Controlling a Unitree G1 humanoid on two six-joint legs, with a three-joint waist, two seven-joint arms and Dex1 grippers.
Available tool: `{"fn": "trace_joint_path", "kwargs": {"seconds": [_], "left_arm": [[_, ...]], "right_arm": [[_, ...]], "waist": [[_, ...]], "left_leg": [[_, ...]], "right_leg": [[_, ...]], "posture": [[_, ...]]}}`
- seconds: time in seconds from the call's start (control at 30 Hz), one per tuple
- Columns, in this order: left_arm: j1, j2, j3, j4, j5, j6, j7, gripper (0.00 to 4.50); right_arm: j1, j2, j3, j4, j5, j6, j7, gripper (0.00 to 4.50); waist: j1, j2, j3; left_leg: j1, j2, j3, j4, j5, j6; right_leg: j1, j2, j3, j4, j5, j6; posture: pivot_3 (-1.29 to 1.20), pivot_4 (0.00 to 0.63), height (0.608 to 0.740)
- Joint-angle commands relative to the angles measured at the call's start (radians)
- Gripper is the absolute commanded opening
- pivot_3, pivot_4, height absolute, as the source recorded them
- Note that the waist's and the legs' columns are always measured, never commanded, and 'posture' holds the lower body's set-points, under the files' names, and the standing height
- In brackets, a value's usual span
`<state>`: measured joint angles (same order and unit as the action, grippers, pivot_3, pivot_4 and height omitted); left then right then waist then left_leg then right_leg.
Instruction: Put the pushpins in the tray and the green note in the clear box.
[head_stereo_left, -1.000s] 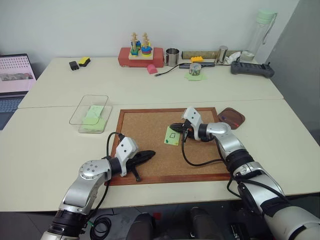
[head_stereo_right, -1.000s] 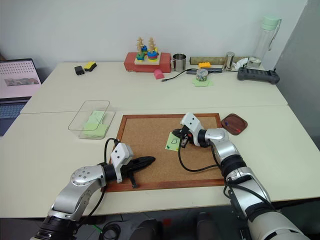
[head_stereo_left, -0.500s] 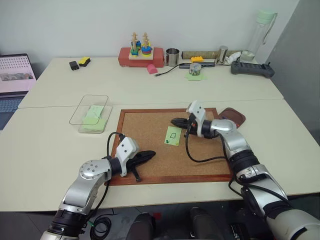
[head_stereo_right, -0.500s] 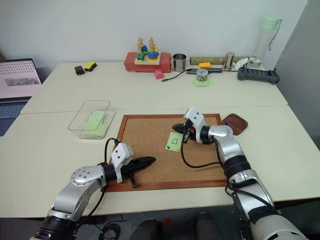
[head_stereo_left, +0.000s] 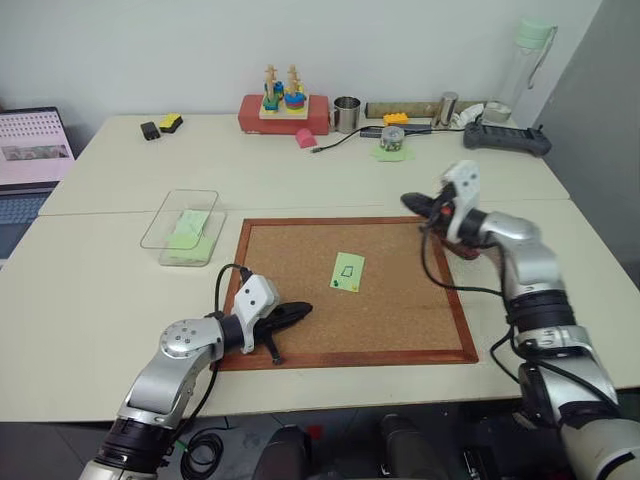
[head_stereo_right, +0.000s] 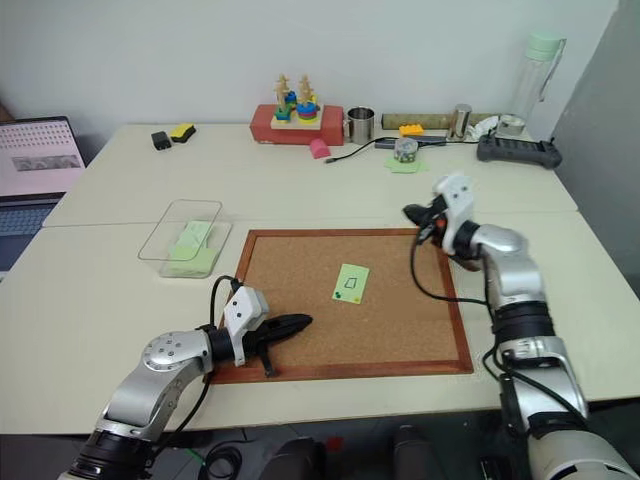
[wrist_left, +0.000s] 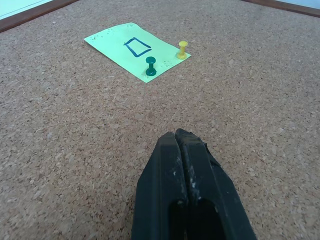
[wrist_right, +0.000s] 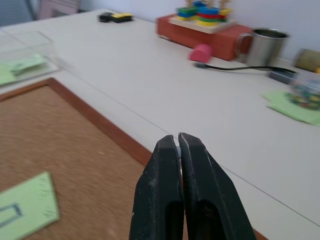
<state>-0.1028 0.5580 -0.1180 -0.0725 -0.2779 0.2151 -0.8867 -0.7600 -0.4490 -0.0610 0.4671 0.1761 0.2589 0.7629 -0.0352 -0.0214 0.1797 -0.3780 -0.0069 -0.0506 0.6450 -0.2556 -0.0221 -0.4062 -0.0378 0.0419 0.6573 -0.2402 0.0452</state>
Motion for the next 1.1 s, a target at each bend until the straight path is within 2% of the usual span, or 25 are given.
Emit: {"fn": "trace_joint_path", "kwargs": {"seconds": [0.03,0.23,0.43,0.83,0.93,1.03,1.1], "left_arm": [[0.038,0.015,-0.041,0.033,0.036,0.029,-0.017,0.0],[0.039,0.021,-0.042,0.034,0.038,0.027,-0.022,0.0],[0.044,0.024,-0.039,0.033,0.039,0.024,-0.022,0.0],[0.047,0.024,-0.046,0.036,0.046,0.016,-0.024,0.0],[0.045,0.022,-0.045,0.037,0.046,0.015,-0.023,0.0],[0.045,0.025,-0.043,0.039,0.045,0.015,-0.024,0.0],[0.044,0.027,-0.041,0.04,0.045,0.015,-0.025,0.0]], "right_arm": [[0.06,-0.066,-0.028,-0.033,-0.037,0.026,-0.071,0.01],[0.107,-0.105,-0.027,0.041,-0.089,0.009,-0.162,0.01],[0.104,-0.111,-0.036,0.095,-0.083,-0.002,-0.183,0.01],[0.102,-0.126,-0.066,0.031,-0.036,0.014,-0.141,2.36],[0.127,-0.147,-0.064,-0.06,-0.009,0.022,-0.077,2.36],[0.215,-0.176,0.002,-0.277,0.056,0.05,0.086,2.36],[0.263,-0.176,0.042,-0.386,0.076,0.056,0.138,2.36]], "waist": [[-0.001,0.002,-0.001],[-0.004,0.002,-0.001],[-0.005,0.002,-0.001],[-0.006,0.003,-0.001],[-0.006,0.003,-0.001],[-0.005,0.003,-0.002],[-0.006,0.003,-0.002]], "left_leg": [[0.0,0.0,0.0,0.0,0.0,0.0],[0.0,0.0,0.002,0.0,0.0,0.0],[0.0,0.0,0.002,0.0,0.0,0.0],[0.0,0.0,0.002,0.0,0.0,0.0],[0.0,0.0,0.002,0.0,0.0,0.0],[0.0,0.0,0.001,0.0,0.0,0.0],[0.0,0.0,0.0,0.0,0.0,0.0]], "right_leg": [[0.0,0.0,0.0,0.0,0.0,0.0],[0.0,0.0,0.001,0.0,0.0,0.0],[0.0,0.0,0.001,0.0,-0.001,0.0],[0.0,0.0,0.001,0.0,-0.001,0.0],[0.0,0.0,0.001,0.0,-0.001,0.0],[0.0,0.0,0.001,-0.001,-0.001,0.001],[0.0,0.001,0.0,-0.001,-0.001,0.001]], "posture": [[0.0,0.15,0.74],[0.0,0.15,0.74],[0.0,0.15,0.74],[0.0,0.15,0.74],[0.0,0.15,0.74],[0.0,0.15,0.74],[0.0,0.15,0.74]]}}
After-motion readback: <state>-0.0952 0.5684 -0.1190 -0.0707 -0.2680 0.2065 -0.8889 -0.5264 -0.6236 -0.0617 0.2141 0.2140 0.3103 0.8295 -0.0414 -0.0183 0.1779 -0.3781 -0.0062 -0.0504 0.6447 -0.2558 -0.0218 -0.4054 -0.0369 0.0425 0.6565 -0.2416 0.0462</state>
